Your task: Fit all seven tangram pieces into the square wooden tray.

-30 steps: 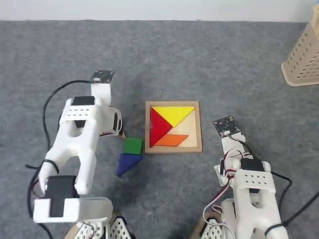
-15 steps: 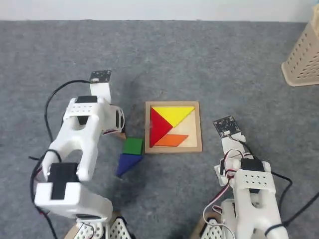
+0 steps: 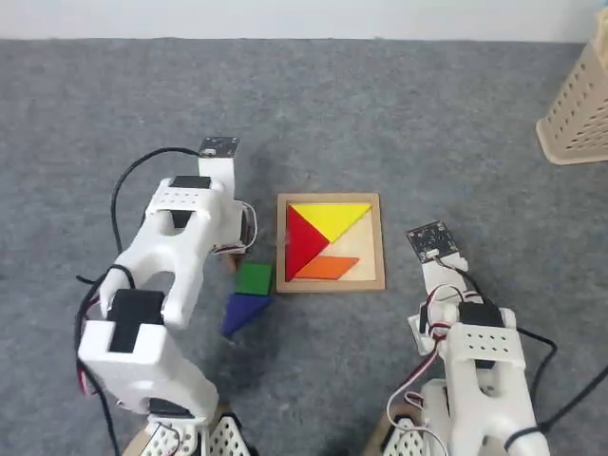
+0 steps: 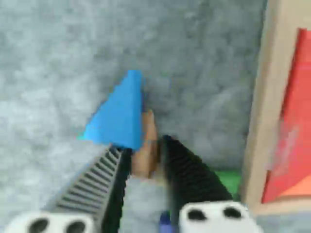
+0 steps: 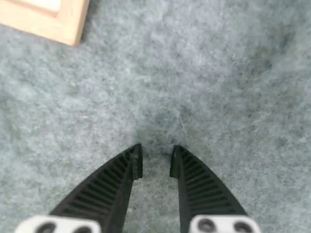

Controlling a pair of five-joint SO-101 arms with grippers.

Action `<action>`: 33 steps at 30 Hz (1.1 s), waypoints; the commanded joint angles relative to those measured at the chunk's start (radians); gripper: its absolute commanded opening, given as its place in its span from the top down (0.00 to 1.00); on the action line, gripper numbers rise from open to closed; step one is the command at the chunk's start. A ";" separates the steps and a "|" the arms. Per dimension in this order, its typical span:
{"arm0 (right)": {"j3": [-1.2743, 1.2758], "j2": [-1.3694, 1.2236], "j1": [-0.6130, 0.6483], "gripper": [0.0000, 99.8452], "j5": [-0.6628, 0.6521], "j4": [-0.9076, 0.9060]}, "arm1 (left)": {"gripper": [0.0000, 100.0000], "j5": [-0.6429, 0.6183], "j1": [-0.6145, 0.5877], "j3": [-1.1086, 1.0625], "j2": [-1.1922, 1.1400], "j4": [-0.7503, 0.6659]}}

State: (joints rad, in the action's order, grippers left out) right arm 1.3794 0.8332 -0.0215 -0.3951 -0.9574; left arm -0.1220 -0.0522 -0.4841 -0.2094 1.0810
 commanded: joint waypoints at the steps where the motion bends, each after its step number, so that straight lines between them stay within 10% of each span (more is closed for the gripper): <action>1: 0.000 0.028 -0.015 0.90 -0.009 0.018 | 0.96 -0.011 0.011 0.030 0.069 0.031; 15: 0.000 0.027 -0.015 0.90 -0.009 0.018 | 0.98 0.184 0.290 0.220 0.249 0.250; 33: 0.000 0.027 -0.019 0.90 -0.008 0.019 | 0.98 0.555 0.548 0.558 -0.215 0.244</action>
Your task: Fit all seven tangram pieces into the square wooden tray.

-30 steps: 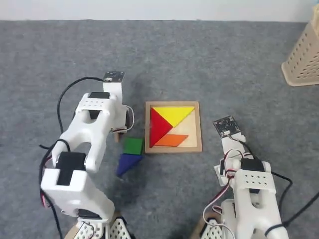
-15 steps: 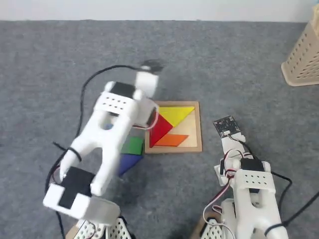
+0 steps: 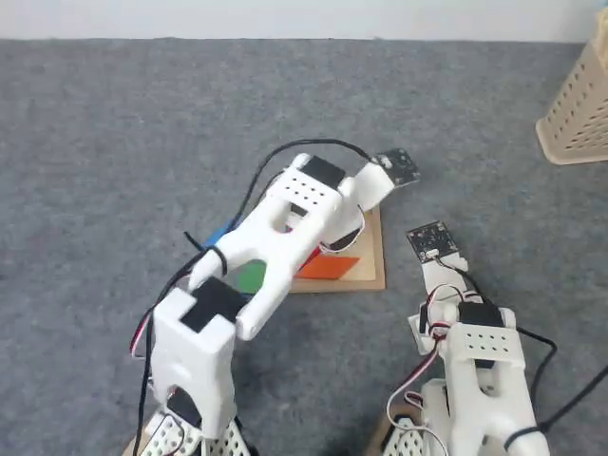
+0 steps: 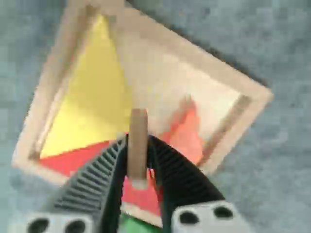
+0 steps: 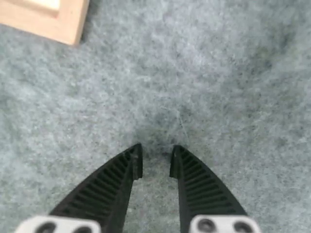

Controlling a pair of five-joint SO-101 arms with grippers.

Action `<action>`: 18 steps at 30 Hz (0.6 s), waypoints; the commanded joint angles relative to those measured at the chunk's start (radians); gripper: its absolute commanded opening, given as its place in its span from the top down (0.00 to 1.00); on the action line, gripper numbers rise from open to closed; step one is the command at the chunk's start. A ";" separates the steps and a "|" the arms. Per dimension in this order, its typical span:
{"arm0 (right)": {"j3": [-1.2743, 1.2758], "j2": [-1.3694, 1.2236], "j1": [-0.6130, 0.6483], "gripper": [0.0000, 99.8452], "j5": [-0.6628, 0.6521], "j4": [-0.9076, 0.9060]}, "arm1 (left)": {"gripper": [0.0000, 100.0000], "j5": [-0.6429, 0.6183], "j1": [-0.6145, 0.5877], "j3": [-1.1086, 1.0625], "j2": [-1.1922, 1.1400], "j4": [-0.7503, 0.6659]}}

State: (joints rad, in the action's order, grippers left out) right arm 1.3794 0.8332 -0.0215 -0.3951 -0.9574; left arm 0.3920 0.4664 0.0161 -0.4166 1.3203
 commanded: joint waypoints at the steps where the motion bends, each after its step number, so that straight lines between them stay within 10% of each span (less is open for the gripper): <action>1: 0.000 0.027 -0.019 0.90 -0.008 0.019 | 0.98 0.046 0.038 0.058 -0.014 0.005; 18: 0.000 0.027 -0.018 0.90 -0.008 0.019 | 0.95 0.068 0.064 0.025 -0.026 0.005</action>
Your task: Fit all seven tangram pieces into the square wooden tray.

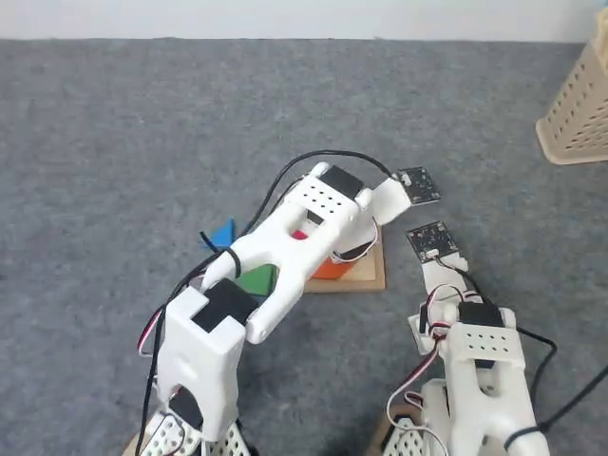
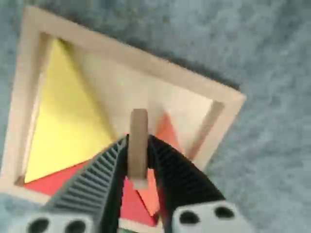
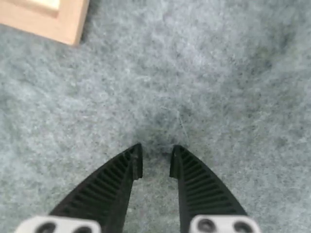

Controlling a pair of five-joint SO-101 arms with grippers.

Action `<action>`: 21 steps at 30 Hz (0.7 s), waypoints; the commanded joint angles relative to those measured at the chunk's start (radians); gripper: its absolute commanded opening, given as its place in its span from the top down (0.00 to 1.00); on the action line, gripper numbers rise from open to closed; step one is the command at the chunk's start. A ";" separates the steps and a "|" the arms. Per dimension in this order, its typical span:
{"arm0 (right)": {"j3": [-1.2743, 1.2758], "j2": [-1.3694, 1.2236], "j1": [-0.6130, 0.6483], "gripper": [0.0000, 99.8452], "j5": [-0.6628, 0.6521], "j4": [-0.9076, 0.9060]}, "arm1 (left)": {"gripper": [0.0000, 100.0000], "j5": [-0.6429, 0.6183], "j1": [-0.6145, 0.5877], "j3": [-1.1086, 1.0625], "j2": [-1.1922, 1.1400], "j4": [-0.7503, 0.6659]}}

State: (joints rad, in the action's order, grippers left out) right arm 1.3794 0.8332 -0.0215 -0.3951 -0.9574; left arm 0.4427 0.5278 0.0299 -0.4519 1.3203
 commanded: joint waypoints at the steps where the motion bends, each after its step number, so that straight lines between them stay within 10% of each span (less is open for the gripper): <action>1: 0.000 0.027 -0.018 0.90 -0.008 0.019 | 0.93 0.017 0.003 0.010 0.009 0.003; 21: 0.000 0.027 -0.016 0.90 -0.008 0.019 | 0.92 0.018 -0.063 0.013 0.020 -0.071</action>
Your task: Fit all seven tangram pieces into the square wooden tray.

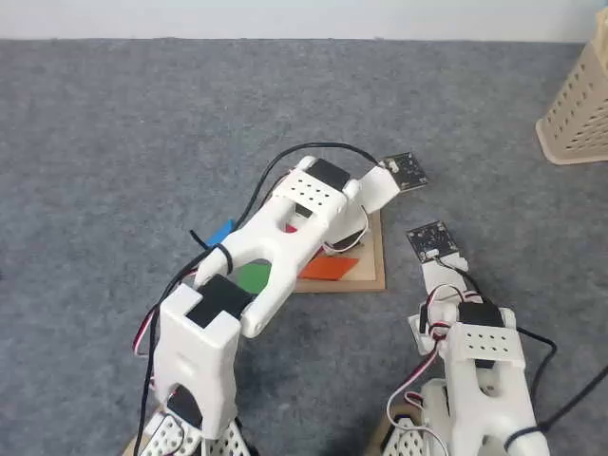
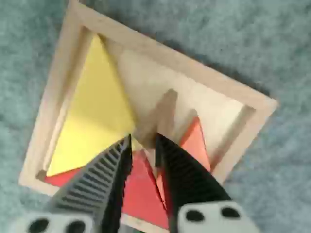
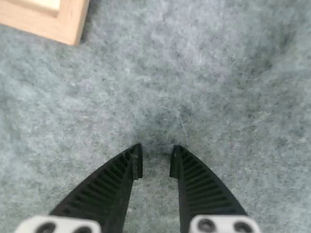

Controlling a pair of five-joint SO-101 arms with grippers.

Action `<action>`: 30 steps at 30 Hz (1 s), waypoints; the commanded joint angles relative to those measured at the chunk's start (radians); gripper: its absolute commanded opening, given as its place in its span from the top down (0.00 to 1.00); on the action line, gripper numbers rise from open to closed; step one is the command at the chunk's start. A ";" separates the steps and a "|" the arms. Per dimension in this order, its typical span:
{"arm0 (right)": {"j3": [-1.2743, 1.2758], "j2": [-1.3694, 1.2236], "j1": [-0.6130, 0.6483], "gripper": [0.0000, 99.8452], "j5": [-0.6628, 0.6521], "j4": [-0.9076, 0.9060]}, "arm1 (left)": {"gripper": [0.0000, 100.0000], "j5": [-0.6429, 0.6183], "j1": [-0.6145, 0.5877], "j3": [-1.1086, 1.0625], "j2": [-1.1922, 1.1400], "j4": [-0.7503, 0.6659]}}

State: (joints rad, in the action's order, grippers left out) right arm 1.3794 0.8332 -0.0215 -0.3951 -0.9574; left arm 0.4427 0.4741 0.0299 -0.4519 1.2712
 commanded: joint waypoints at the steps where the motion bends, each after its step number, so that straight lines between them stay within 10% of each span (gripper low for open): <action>1: 0.000 0.027 -0.016 0.90 -0.008 0.019 | 0.92 0.018 -0.011 0.015 0.023 -0.020; 30: 0.000 0.027 -0.019 0.90 -0.008 0.019 | 0.92 -0.270 0.009 0.010 -0.008 -0.141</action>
State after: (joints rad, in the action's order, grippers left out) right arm 1.3794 0.8332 -0.0215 -0.3951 -0.9574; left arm 0.1864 0.4787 0.0299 -0.4749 1.1239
